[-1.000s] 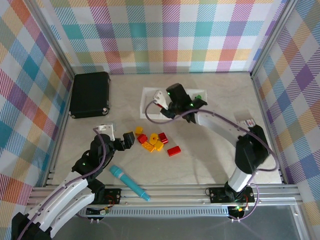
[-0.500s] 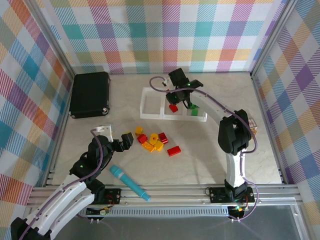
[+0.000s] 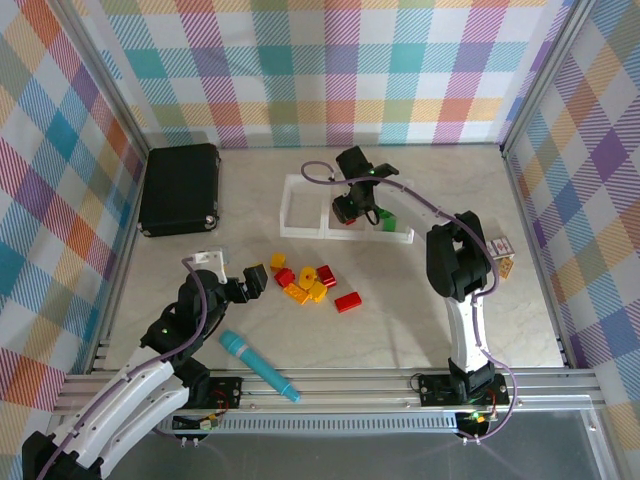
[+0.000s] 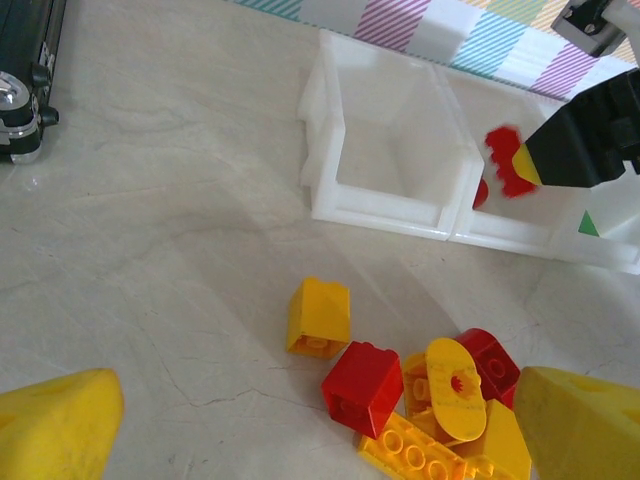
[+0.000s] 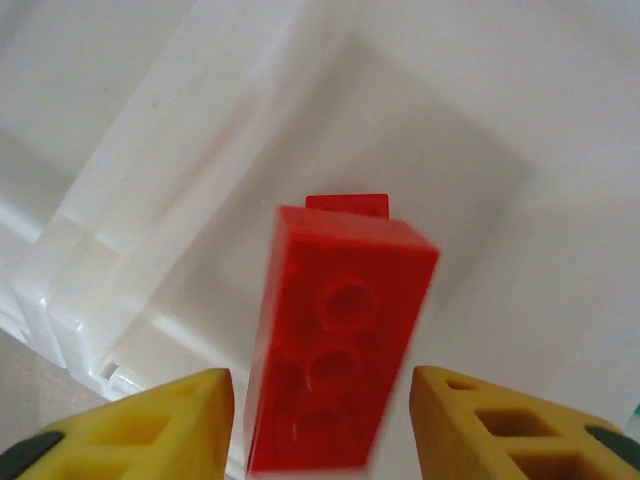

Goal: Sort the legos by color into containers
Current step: Place the lego in the container, then pick up the lego from the bottom-center of the table.

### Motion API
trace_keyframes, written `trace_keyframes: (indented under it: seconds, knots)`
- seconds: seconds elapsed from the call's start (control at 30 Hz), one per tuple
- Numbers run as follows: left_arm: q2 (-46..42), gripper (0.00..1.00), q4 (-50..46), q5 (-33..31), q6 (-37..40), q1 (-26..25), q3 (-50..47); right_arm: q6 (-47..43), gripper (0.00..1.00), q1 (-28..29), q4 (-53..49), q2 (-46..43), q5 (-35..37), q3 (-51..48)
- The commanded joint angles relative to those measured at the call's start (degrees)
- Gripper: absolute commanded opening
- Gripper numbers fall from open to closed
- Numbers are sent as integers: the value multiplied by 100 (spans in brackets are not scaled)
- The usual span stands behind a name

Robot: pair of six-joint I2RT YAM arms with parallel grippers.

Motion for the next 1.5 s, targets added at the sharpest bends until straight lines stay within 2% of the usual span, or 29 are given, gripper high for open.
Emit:
trace_keyframes:
  seconds: [0.0, 0.3, 0.4, 0.67, 0.77, 0.87, 1.0, 1.1, 1.3, 1.47]
  knots:
    - [53, 100, 95, -145, -209, 16, 101, 56, 59, -35, -113, -129, -118, 126]
    - [393, 100, 281, -29, -227, 16, 191, 525, 68, -36, -456, -602, -199, 10]
    - [528, 99, 413, 57, -259, 16, 190, 835, 70, -44, -507, -923, -766, -180]
    - [1069, 100, 895, 318, -372, 16, 192, 2383, 70, -47, -561, -1938, -1357, -1062]
    - [1240, 100, 1005, 400, -375, 16, 225, 3385, 69, -27, 224, -2750, -1835, -2136]
    - [1341, 100, 1053, 469, -368, 16, 259, 4468, 70, 22, 732, -3513, -1911, -3153]
    - [1386, 100, 1296, 536, -393, 8, 126, 5505, 76, 404, 948, -4282, -1289, -4193]
    - [1501, 100, 1446, 601, -405, 12, 46, 6186, 77, 877, 894, -4448, -769, -4648]
    - [1666, 100, 1558, 736, -392, 7, 45, 7588, 79, 2116, 609, -4086, 350, -4788]
    - [1386, 100, 1460, 655, -350, 7, -46, 8593, 81, 2467, 283, -3925, 882, -4858]
